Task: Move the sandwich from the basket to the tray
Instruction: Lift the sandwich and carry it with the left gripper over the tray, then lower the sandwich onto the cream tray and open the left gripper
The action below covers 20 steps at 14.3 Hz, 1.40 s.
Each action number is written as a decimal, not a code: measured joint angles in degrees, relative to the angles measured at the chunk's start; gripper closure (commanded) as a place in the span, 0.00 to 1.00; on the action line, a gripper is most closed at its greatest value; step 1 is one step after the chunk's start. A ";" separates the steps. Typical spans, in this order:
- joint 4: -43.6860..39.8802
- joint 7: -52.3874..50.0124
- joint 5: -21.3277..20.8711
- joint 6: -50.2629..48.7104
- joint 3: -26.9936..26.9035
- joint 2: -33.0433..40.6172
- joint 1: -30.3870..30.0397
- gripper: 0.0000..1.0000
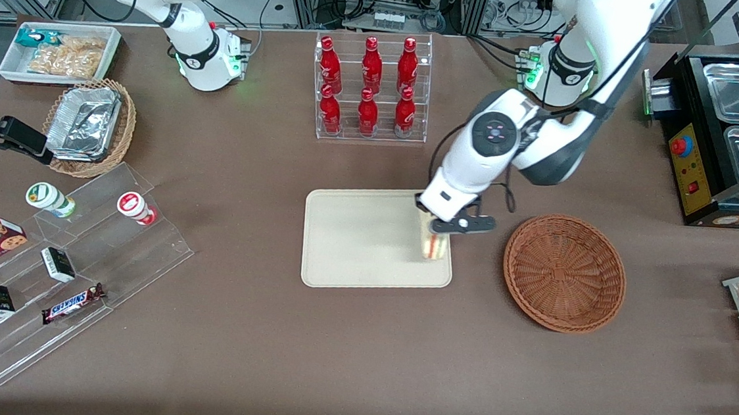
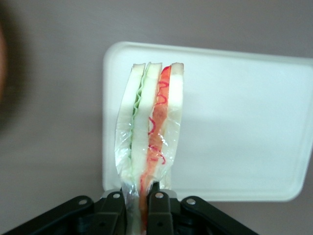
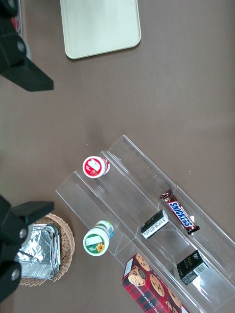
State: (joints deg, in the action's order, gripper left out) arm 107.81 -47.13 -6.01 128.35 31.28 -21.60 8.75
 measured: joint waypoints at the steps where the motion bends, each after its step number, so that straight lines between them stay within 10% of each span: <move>1: -1.67 -1.28 -1.92 -0.01 0.02 -2.04 1.58 0.92; 5: -10.22 -9.64 -10.54 -0.91 0.07 -11.46 6.71 0.92; 10: -17.84 -10.99 -11.47 -4.36 0.03 -18.41 11.01 0.84; 13: -18.40 -11.26 -11.82 -4.36 -0.10 -20.25 12.12 0.59; 15: -19.05 -11.31 -11.84 -4.24 -0.62 -21.04 12.13 0.00; 20: -20.56 -11.31 -11.93 -3.39 -2.64 -21.29 12.13 0.00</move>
State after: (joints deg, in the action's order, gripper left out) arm 87.25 -58.44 -17.94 124.96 28.64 -42.89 20.88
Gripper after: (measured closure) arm 0.181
